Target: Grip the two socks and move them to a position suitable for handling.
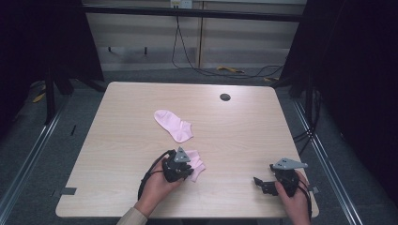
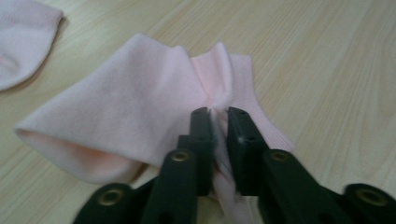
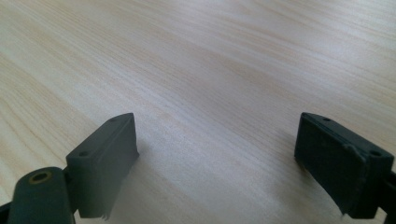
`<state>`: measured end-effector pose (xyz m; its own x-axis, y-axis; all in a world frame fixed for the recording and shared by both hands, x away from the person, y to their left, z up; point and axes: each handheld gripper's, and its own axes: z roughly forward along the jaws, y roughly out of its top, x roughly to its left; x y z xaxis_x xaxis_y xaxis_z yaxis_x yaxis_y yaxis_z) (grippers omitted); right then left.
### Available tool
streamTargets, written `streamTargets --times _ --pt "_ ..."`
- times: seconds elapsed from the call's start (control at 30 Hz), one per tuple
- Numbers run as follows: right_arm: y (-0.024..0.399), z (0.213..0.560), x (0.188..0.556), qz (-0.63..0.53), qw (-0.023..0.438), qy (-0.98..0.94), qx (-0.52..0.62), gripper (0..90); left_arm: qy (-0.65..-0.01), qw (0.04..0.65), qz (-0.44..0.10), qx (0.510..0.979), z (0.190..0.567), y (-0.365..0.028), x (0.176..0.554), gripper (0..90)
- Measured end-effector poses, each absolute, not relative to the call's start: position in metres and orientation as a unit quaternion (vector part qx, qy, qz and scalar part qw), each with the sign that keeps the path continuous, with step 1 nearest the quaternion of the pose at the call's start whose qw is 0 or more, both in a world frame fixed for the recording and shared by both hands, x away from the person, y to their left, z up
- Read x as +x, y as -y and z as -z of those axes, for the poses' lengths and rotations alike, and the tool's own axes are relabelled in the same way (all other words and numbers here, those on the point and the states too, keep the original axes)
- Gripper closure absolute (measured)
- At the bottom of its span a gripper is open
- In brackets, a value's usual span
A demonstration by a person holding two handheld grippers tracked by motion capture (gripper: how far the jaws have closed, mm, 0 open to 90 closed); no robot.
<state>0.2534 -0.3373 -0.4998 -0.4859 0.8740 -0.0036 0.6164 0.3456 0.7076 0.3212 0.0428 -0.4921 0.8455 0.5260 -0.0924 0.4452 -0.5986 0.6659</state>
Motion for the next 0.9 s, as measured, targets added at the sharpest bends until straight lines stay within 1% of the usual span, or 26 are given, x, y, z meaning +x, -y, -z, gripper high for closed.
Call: streamTargets --times 0.07,0.13,0.2,0.27,0.3,0.33,0.37,0.4,0.5,0.63,0.7,0.8,0.83,0.87,0.9 --pt "0.337 0.500 0.253 -0.329 0.196 -0.797 0.468 12.7 -0.283 0.355 -0.053 0.890 0.490 -0.045 0.323 86.9" --pt "0.337 0.500 0.253 -0.329 0.196 -0.797 0.468 12.7 -0.309 0.392 -0.043 0.866 0.480 -0.058 0.329 86.8" --pt "0.337 0.500 0.253 -0.329 0.196 -0.797 0.468 12.7 -0.317 0.402 -0.041 0.858 0.473 -0.064 0.330 86.8" --pt "0.337 0.500 0.253 -0.330 0.196 -0.797 0.467 12.7 -0.332 0.431 -0.052 0.838 0.451 -0.082 0.337 86.7" --pt "0.337 0.500 0.253 -0.330 0.196 -0.797 0.467 12.7 -0.332 0.431 -0.052 0.838 0.451 -0.082 0.337 86.7" --pt "0.337 0.500 0.253 -0.330 0.195 -0.796 0.468 12.7 -0.343 0.441 -0.064 0.827 0.436 -0.096 0.341 86.7" --pt "0.337 0.500 0.253 -0.330 0.195 -0.797 0.468 12.7 -0.351 0.444 -0.072 0.821 0.429 -0.103 0.343 86.7" --pt "0.337 0.500 0.253 -0.330 0.195 -0.797 0.468 12.7 -0.351 0.444 -0.072 0.821 0.429 -0.103 0.343 86.6" --pt "0.337 0.500 0.253 -0.329 0.196 -0.797 0.468 12.7 -0.383 0.456 -0.104 0.797 0.407 -0.132 0.348 86.6" --pt "0.337 0.500 0.253 -0.330 0.195 -0.797 0.467 12.7 -0.396 0.461 -0.122 0.785 0.393 -0.147 0.347 86.4" --pt "0.337 0.500 0.253 -0.330 0.195 -0.796 0.468 12.7 -0.393 0.457 -0.123 0.788 0.391 -0.145 0.345 86.4" --pt "0.337 0.500 0.253 -0.329 0.195 -0.797 0.468 12.7 -0.380 0.450 -0.121 0.799 0.390 -0.128 0.339 86.2" --pt "0.337 0.500 0.253 -0.330 0.195 -0.797 0.468 12.7 -0.371 0.446 -0.115 0.806 0.392 -0.117 0.337 83.5" --pt "0.337 0.500 0.253 -0.330 0.195 -0.797 0.468 12.7 -0.366 0.442 -0.109 0.812 0.394 -0.109 0.335 83.5" --pt "0.337 0.500 0.253 -0.329 0.195 -0.797 0.468 12.7 -0.352 0.431 -0.107 0.824 0.401 -0.095 0.334 80.3"
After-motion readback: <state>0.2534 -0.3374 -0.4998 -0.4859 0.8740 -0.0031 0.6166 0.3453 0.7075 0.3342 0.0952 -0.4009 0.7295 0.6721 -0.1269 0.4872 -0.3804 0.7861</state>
